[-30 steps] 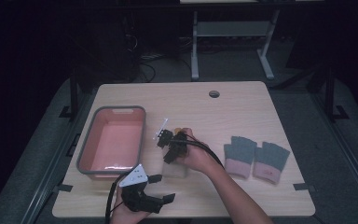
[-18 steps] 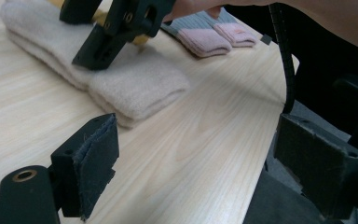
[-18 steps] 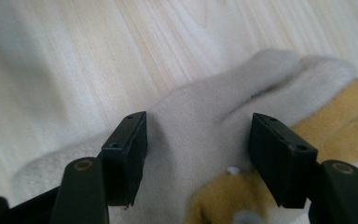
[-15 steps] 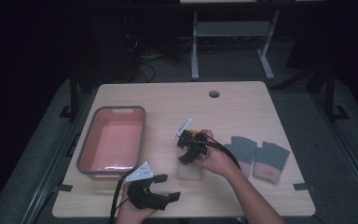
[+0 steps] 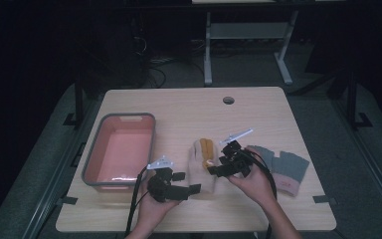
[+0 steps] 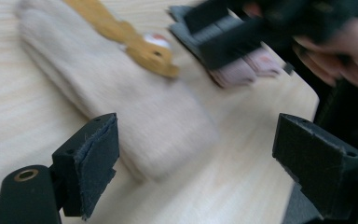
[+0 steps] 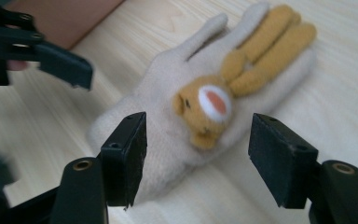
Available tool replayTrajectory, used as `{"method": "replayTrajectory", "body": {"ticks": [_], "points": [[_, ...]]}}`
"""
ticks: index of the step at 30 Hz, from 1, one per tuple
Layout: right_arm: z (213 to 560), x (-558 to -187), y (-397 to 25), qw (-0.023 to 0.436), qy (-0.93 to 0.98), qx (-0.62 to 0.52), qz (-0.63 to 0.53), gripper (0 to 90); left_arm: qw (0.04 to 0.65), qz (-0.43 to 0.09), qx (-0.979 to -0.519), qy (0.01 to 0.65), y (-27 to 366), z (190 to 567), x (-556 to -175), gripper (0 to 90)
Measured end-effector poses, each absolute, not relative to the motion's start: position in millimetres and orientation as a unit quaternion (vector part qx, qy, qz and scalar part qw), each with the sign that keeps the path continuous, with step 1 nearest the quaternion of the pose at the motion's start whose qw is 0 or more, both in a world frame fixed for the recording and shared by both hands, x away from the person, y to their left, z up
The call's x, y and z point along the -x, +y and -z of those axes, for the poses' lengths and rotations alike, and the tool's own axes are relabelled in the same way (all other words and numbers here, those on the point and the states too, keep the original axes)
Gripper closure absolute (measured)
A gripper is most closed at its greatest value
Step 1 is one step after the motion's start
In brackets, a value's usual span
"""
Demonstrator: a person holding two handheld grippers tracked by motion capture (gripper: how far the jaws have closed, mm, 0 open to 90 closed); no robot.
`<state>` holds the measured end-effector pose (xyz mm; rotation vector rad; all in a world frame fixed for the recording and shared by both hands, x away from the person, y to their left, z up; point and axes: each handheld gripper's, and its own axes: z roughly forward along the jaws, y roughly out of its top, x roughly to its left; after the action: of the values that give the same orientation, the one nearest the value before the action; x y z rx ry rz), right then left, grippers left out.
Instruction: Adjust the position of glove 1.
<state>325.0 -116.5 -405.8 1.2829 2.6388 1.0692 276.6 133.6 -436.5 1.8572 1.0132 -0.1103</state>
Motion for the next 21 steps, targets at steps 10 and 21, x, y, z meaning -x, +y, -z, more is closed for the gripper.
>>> {"method": "replayTrajectory", "body": {"ticks": [10, 21], "points": [[429.9, -321.2, -132.1, -0.033, 0.797, -0.471, -0.377, 36.9, 0.467, 0.077, -0.748, 0.465, 126.2, 443.4, -303.0, 14.6], [440.3, -327.1, -135.6, -0.053, 0.78, -0.491, -0.384, 38.5, 0.446, 0.091, -0.758, 0.467, 121.6, 454.2, -306.9, 14.6]]}}
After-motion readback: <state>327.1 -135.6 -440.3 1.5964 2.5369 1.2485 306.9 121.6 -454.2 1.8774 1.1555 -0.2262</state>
